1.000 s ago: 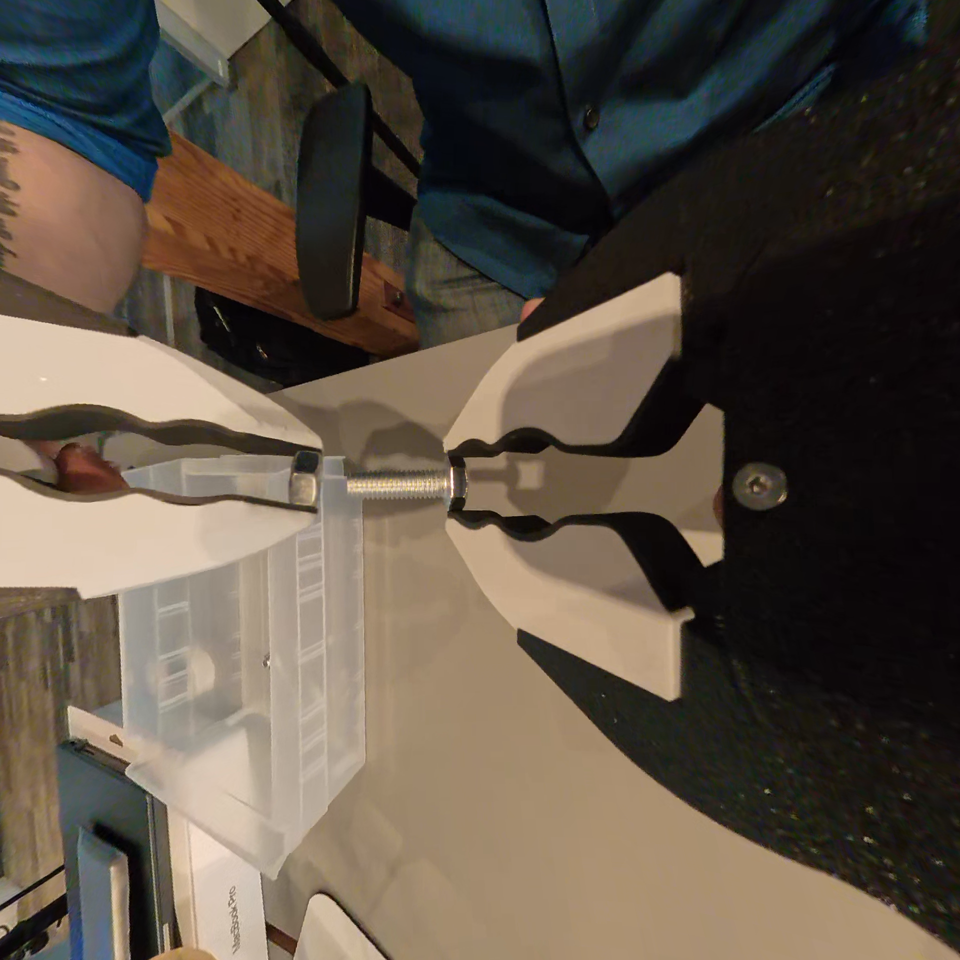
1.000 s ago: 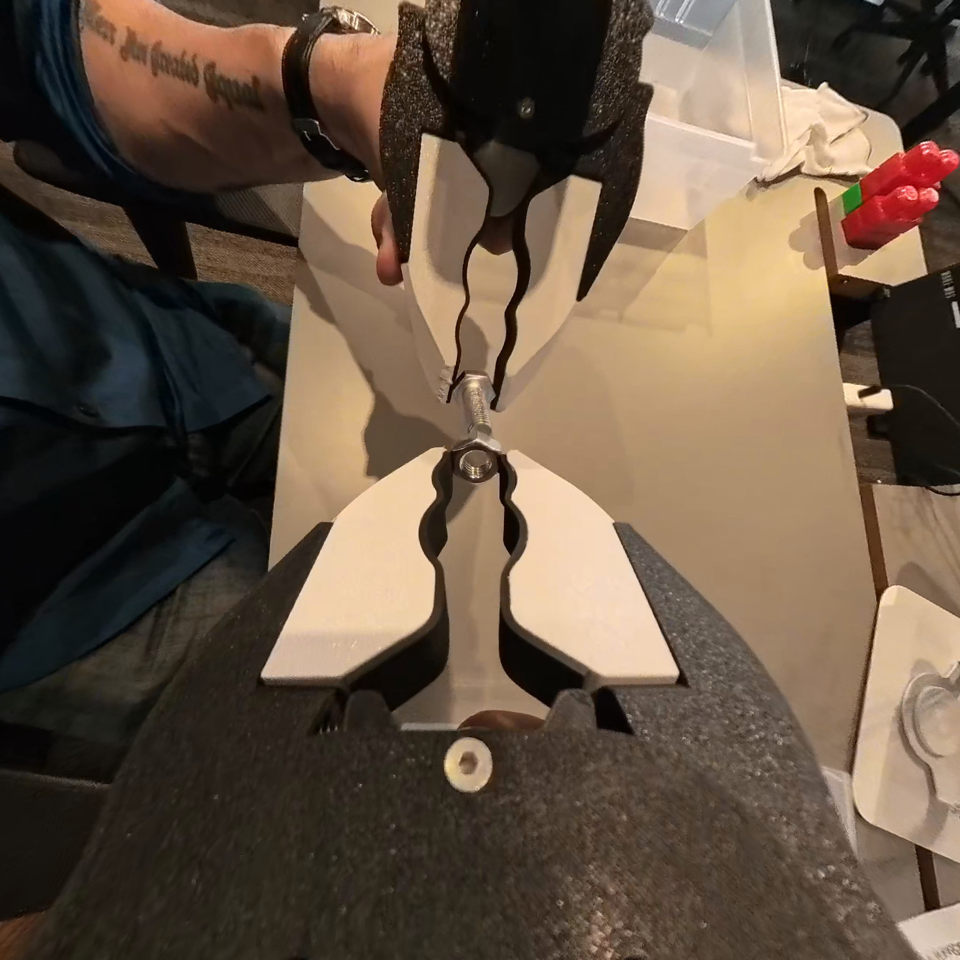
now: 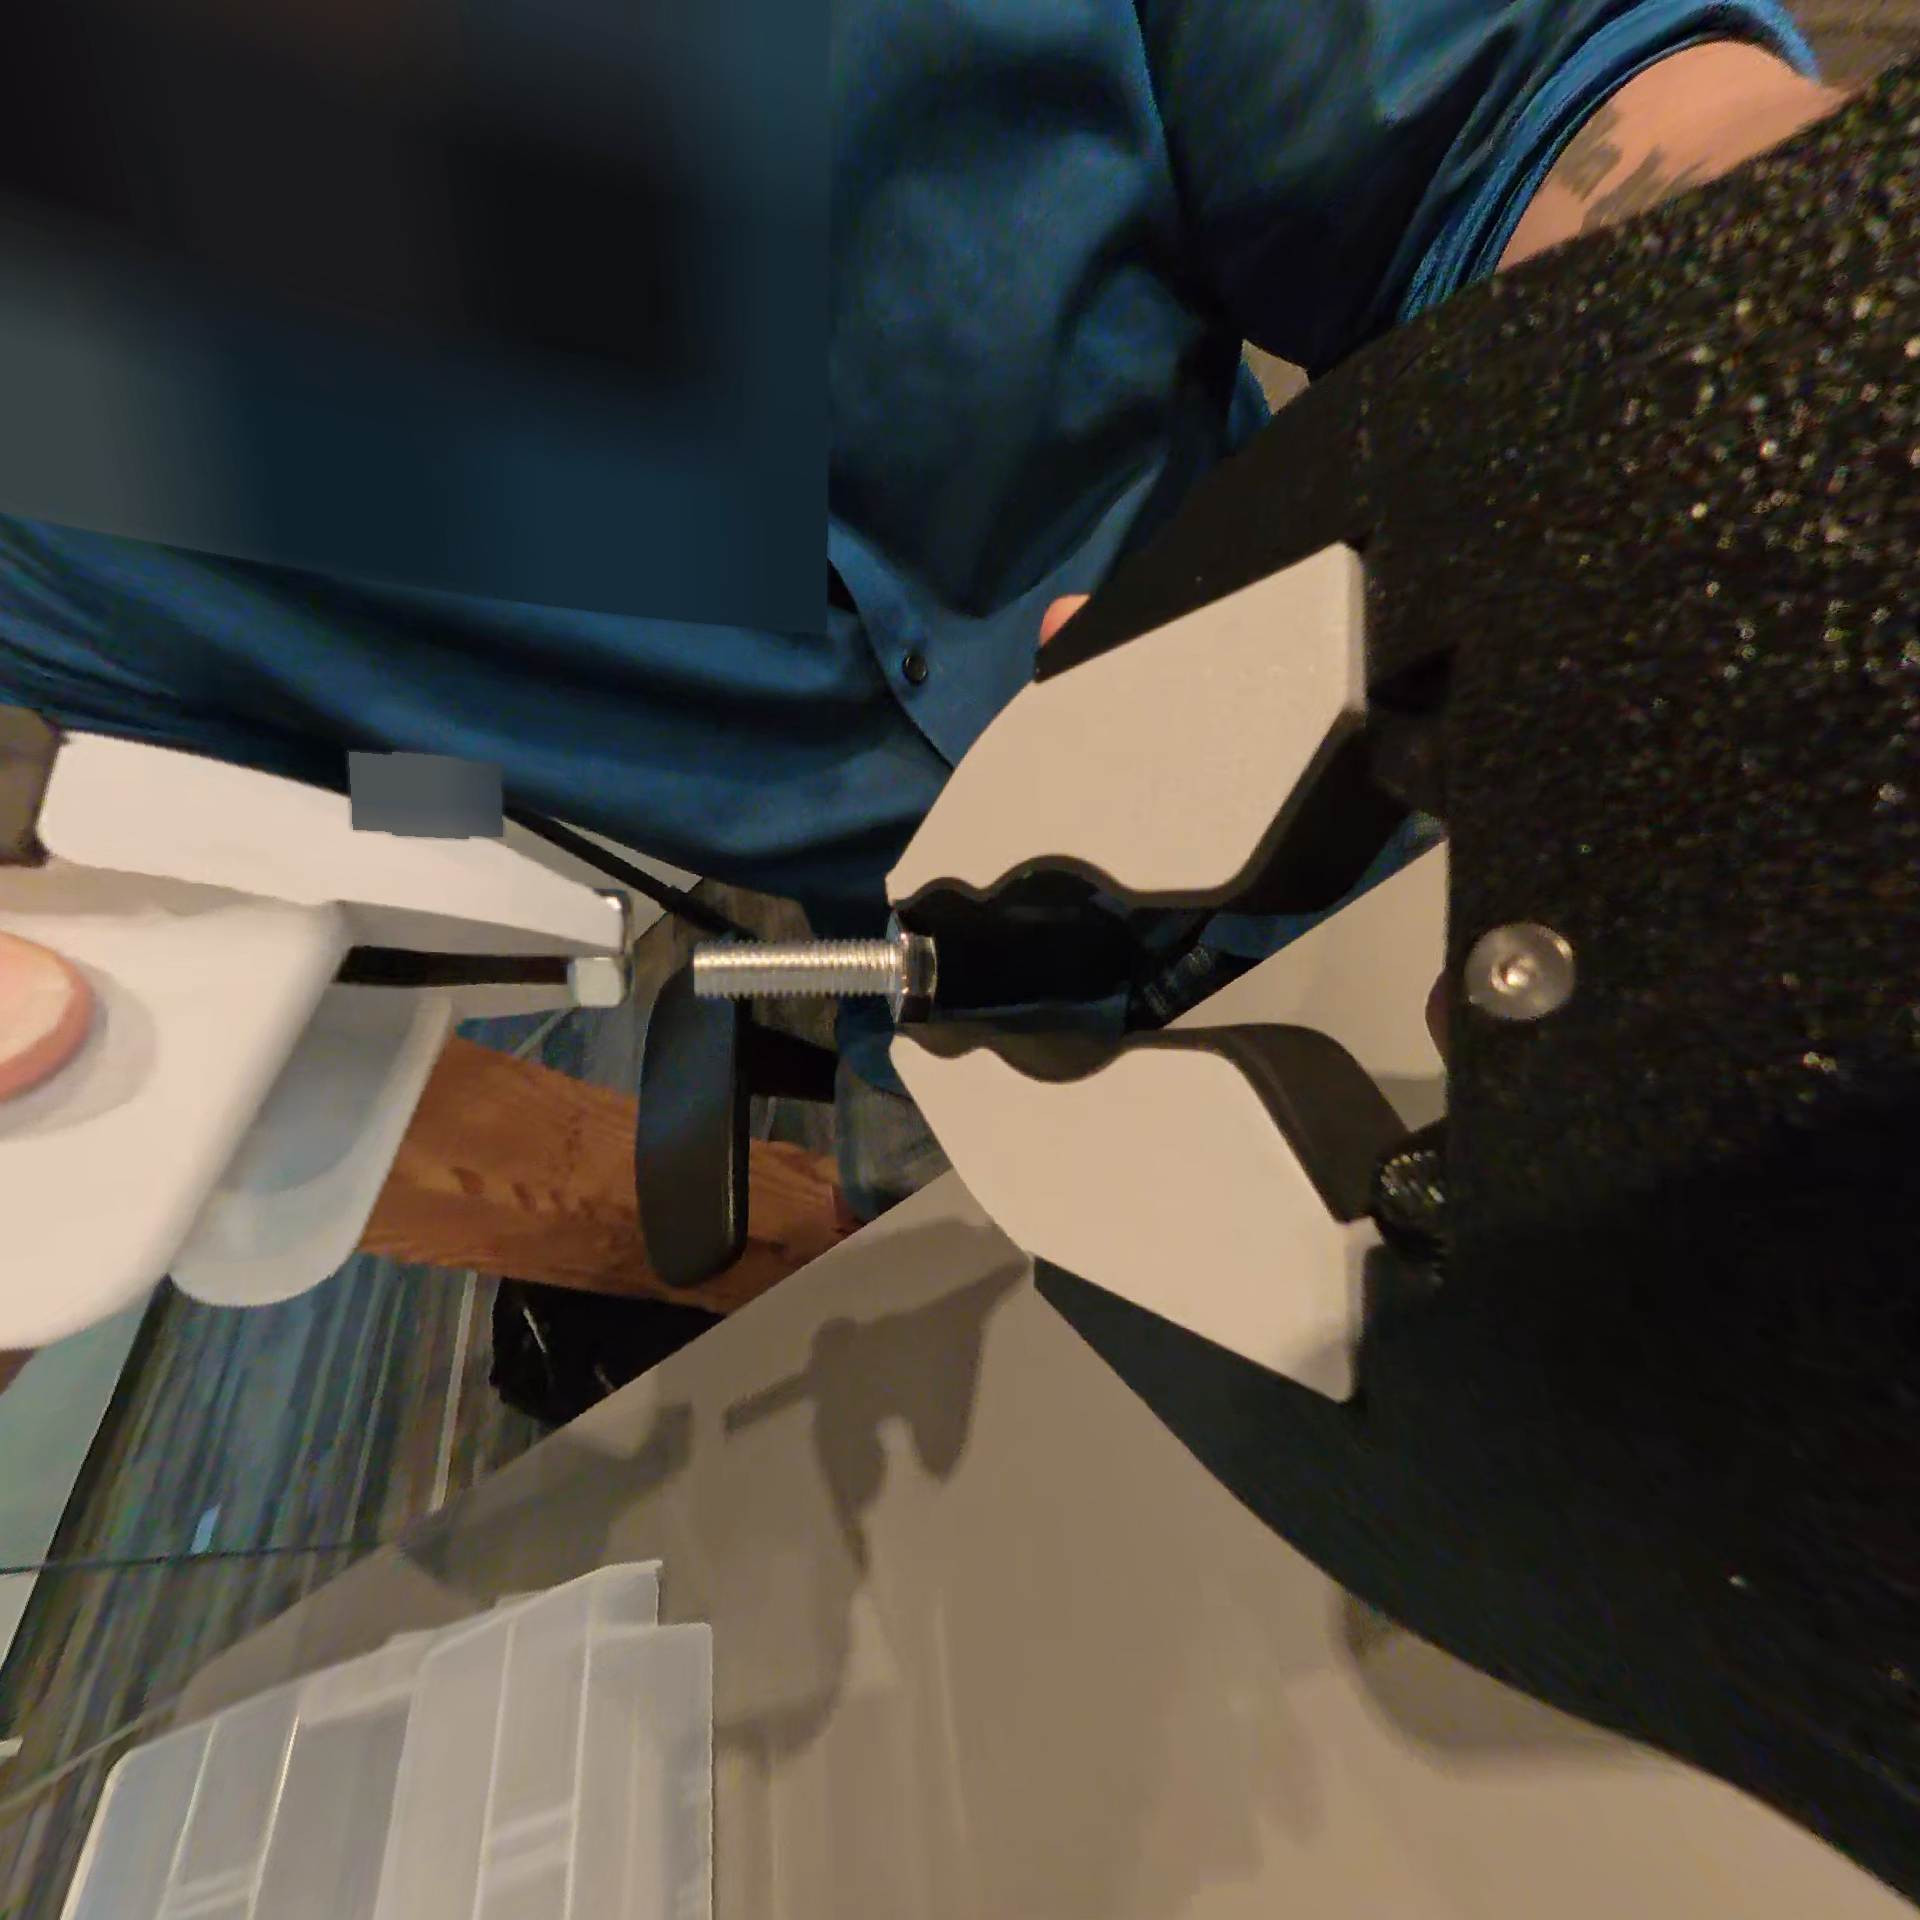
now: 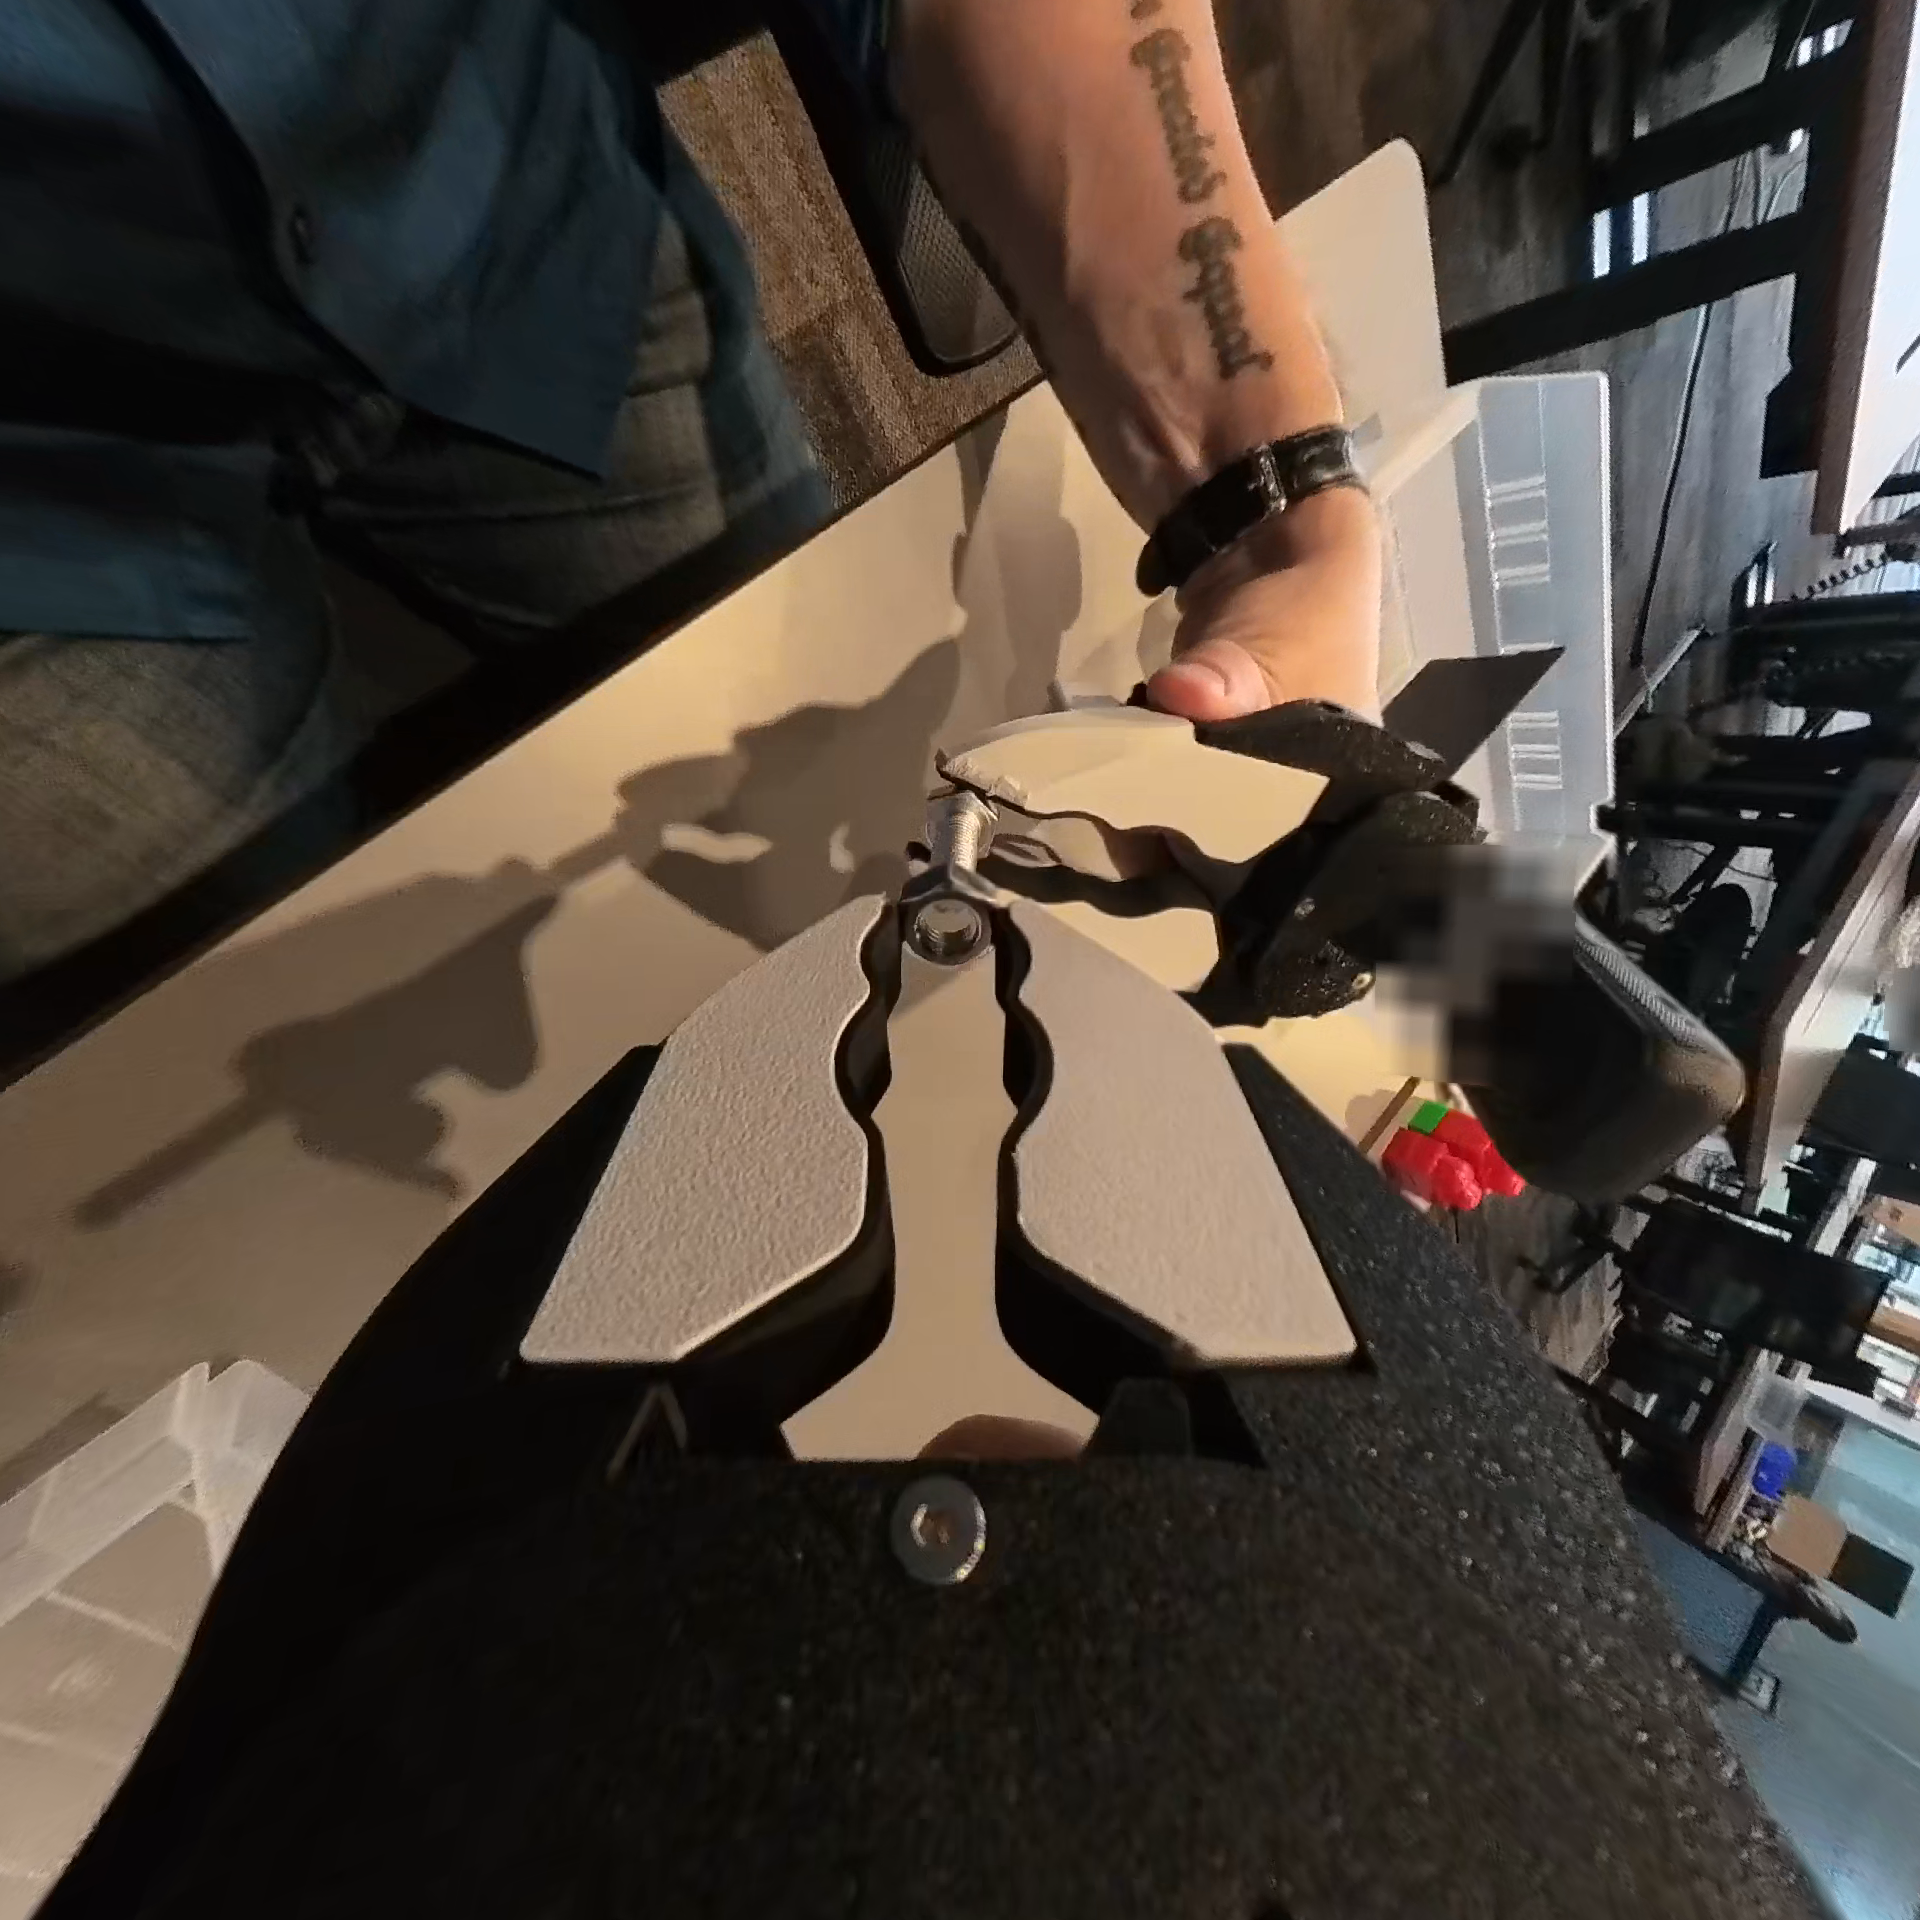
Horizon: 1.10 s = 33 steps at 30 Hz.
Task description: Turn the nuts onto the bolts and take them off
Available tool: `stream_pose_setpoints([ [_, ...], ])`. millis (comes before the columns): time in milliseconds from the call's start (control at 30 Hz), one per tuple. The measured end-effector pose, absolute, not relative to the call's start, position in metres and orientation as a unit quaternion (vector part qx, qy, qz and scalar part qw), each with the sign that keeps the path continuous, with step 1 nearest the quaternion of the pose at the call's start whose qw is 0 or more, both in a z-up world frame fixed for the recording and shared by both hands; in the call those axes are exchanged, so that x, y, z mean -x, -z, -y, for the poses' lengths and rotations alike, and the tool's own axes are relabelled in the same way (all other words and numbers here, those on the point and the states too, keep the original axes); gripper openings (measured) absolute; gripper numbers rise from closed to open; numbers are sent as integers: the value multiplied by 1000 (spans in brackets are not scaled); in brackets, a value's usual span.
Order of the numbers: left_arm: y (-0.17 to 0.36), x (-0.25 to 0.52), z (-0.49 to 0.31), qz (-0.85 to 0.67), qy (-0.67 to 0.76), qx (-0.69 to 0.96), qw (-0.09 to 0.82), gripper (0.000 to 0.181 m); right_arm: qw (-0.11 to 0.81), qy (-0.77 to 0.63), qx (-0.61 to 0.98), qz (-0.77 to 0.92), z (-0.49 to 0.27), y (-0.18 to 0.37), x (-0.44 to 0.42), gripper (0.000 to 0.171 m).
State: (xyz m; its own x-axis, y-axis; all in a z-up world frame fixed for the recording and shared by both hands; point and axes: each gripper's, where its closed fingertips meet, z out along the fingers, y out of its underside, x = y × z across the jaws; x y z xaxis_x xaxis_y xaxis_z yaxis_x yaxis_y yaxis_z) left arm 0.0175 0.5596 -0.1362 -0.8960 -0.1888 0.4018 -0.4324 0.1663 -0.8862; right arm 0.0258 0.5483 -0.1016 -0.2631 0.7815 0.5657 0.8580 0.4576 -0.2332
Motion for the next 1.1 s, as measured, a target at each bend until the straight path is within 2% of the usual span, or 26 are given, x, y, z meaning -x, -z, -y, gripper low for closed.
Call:
stream_pose_setpoints([
  [500,143,-20,-556,762,-604,-209,104,18,304,59,524,794,-553,115,-25,16],
  [833,152,-30,-560,786,-566,-242,64,18,293,26,576,763,-557,125,-36,17],
  [1100,155,-46,-575,801,-525,-289,-21,18,288,-34,697,656,-568,127,-52,17],
])
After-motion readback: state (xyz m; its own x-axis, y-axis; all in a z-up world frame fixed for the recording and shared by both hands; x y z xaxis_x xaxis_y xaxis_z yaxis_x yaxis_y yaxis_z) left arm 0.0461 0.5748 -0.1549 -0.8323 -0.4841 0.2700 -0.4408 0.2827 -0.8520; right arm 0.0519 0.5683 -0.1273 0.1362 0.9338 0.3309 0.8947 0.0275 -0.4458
